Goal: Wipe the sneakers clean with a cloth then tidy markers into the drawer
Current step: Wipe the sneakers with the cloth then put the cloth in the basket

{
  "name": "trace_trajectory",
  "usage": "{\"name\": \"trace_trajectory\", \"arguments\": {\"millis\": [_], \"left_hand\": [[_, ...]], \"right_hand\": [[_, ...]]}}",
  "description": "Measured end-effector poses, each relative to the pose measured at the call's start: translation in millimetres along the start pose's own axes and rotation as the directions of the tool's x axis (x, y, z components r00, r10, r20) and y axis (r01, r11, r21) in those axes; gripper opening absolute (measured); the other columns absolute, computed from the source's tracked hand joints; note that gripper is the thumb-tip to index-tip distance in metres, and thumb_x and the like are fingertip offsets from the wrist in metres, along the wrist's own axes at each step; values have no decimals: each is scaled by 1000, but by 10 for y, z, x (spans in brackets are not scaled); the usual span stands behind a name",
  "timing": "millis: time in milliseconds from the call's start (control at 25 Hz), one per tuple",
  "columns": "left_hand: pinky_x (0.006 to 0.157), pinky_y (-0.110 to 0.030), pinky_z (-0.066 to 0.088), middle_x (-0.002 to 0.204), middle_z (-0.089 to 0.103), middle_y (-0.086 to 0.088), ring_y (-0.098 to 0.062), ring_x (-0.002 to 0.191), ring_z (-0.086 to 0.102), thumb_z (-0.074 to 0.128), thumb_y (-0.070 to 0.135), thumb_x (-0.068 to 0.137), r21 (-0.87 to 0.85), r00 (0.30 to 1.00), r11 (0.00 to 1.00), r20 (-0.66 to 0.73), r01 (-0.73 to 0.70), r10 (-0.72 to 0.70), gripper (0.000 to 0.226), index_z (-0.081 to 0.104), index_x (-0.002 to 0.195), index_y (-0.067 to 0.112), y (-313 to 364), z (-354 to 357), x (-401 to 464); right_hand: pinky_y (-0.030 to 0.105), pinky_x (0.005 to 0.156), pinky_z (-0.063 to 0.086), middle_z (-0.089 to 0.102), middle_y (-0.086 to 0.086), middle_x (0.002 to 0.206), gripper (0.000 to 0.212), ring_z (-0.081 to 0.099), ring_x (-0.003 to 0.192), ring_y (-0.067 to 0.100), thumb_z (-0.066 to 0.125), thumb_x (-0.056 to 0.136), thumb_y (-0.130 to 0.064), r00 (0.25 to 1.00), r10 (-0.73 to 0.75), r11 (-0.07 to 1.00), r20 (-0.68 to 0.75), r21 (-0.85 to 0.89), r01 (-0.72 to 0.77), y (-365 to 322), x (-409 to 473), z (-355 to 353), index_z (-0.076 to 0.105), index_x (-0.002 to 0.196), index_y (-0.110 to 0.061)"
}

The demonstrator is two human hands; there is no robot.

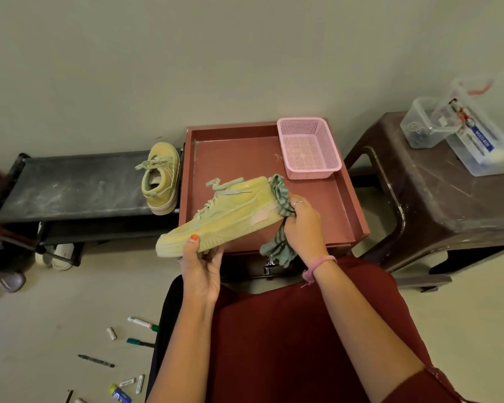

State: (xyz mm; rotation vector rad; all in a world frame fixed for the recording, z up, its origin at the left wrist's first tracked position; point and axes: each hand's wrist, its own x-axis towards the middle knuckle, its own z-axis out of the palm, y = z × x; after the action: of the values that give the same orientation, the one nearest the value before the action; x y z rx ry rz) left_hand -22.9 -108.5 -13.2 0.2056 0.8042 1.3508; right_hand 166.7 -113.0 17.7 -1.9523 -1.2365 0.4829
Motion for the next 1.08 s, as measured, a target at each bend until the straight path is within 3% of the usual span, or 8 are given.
{"name": "trace_trajectory", "arguments": {"millis": [160,280,480,560,640,800,880,1080], "left_hand": [[72,-27,58,124,62,-7,-14,104,66,64,28,76,4,998,1000,-63,-4,5,64,47,135,14,79,114,-49],[63,-25,58,128,58,-12,-17,104,64,76,31,65,64,994,998,-106,2,5,92,34,144,12,61,196,-128],[71,-33,59,137,55,-14,-23,117,60,78,28,59,-35,996,999,-87,3,-6,98,33,145,13,13,305,-283],[73,-33,59,137,56,-14,-23,119,59,78,30,60,-38,998,999,-61,19,-21,95,37,144,12,20,294,-342],[75,-32,59,136,57,-13,-23,121,58,77,34,58,-33,998,998,-34,47,-49,94,42,142,11,24,302,-408],[79,-40,60,124,60,-13,-23,109,62,72,30,73,-42,990,990,-34,136,-138,63,52,129,10,71,365,-475],[89,-46,55,121,59,-13,-26,111,60,60,40,85,19,985,985,-16,174,-174,47,53,123,14,92,451,-469],[100,-52,46,127,56,-11,-28,117,55,57,40,90,-82,988,985,-19,152,-154,49,49,132,16,-9,908,-553]], "right_hand": [[23,103,30,51,5,136,58,36,121,19,38,82,9,963,-262,964,-62,-69,257,-292,-390,-21,56,131,-15],[40,89,42,56,0,134,47,42,122,20,39,86,-8,804,-595,743,0,-380,551,-353,-718,97,60,127,-20],[40,90,43,51,4,138,60,44,125,27,62,81,-7,818,-569,720,-85,-531,446,-90,-549,-141,47,138,-17],[34,100,42,51,3,135,79,46,124,24,72,67,3,917,-384,895,-104,-285,342,-1,-404,-276,46,139,-18],[18,103,37,52,-2,127,68,49,120,15,55,73,18,991,-123,982,-55,136,130,-57,-336,-398,51,133,-14],[19,77,51,64,2,112,46,61,99,11,37,90,10,978,121,710,167,674,-203,-206,-421,-597,55,125,-12],[25,82,52,63,5,118,33,61,102,12,50,92,-8,983,109,642,146,745,-182,-253,-484,-582,55,124,-16],[46,100,46,56,2,128,43,55,119,15,63,85,-48,995,71,699,-66,715,-2,-344,-571,-457,53,124,-33]]}}
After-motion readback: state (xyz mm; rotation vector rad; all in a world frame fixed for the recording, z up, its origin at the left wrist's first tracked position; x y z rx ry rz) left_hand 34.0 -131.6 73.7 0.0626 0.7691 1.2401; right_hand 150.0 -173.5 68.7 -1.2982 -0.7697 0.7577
